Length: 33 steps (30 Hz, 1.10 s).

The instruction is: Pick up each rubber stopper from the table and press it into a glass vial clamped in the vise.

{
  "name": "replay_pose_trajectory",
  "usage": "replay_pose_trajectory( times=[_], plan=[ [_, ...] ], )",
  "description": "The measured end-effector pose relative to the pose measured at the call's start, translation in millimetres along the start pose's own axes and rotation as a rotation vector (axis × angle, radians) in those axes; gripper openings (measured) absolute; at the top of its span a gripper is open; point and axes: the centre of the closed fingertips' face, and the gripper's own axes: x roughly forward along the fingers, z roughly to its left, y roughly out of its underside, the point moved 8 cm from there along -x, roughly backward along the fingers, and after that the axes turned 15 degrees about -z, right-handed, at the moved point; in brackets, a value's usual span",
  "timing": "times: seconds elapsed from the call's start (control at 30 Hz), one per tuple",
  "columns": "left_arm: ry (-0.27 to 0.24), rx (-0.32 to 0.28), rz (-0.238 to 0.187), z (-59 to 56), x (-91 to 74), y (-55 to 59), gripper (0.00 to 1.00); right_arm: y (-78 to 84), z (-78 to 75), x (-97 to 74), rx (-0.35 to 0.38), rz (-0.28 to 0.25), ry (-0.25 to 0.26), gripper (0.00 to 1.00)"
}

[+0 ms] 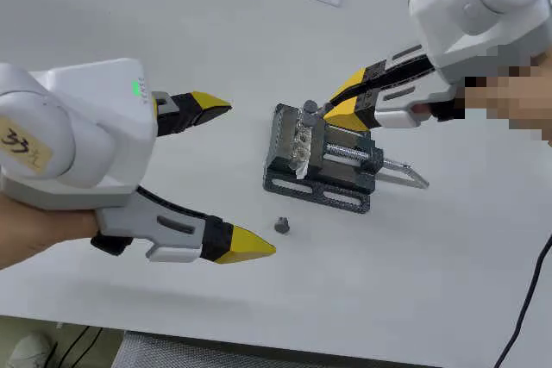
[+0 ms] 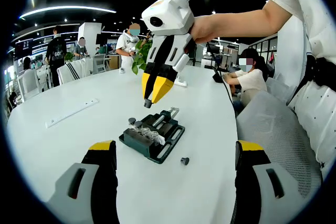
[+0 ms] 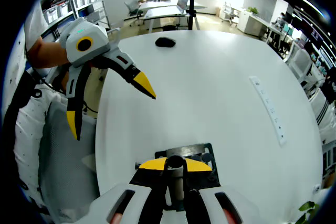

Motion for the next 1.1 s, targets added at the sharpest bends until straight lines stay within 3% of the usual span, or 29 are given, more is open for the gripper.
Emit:
replay_pose_trajectory(
  times=[0.23, 0.53, 1.1],
  plan=[
    [0.000, -0.010, 0.026, 3.3, -7.0, 13.6, 0.96, 13.8, -7.5, 20.2, 0.002, 0.083, -0.018, 0.06],
    [0.014, -0.005, 0.006, 3.2, -10.7, 18.9, 0.98, 22.1, -12.7, 33.5, 0.002, 0.151, -0.034, 0.06],
    [0.017, -0.013, -0.001, 0.0, -9.7, 24.1, 0.99, 25.2, -14.4, 40.3, -0.009, 0.210, -0.052, 0.06]
  ],
)
